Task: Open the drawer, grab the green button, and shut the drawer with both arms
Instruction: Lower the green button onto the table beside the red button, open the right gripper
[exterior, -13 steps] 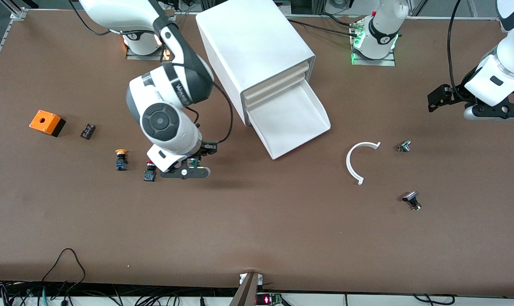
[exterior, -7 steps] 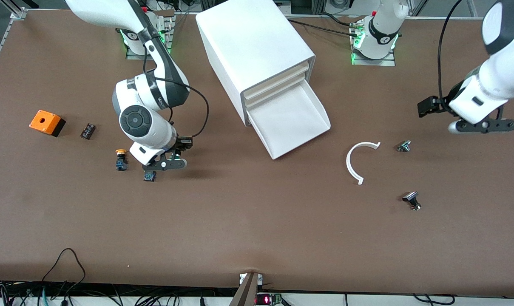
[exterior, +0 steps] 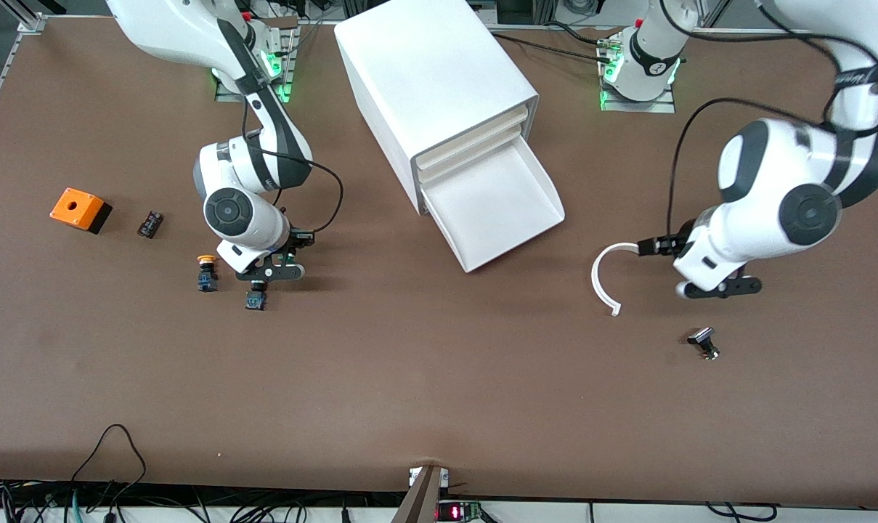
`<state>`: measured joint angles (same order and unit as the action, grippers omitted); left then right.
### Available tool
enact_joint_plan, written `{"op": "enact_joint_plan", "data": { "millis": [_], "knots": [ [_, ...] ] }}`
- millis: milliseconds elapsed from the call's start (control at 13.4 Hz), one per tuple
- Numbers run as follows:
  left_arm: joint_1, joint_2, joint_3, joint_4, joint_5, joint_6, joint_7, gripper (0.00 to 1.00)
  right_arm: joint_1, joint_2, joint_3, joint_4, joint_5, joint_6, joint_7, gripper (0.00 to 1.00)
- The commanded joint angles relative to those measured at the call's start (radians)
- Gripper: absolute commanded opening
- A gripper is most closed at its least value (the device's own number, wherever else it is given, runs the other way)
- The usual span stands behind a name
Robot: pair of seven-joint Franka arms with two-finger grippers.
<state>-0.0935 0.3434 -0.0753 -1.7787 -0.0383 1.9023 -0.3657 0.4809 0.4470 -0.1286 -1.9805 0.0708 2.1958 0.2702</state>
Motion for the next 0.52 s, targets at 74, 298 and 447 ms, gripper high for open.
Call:
{"op": "enact_joint_plan", "data": {
  "millis": [74,298,447],
  "knots": [
    [-0.084,0.084,-0.001,0.025,-0.006,0.099,-0.304,0.99,-0.018,-0.013,0.004,-0.003,0.009,0.016,-0.017,0.94],
    [-0.126,0.126,-0.003,0.024,-0.009,0.152,-0.399,0.99,-0.018,-0.046,-0.002,0.054,0.009,0.016,-0.016,0.98],
    [-0.191,0.15,-0.003,0.019,-0.018,0.19,-0.513,0.99,-0.018,-0.068,-0.034,0.13,0.007,-0.028,-0.026,0.98]
  ]
}}
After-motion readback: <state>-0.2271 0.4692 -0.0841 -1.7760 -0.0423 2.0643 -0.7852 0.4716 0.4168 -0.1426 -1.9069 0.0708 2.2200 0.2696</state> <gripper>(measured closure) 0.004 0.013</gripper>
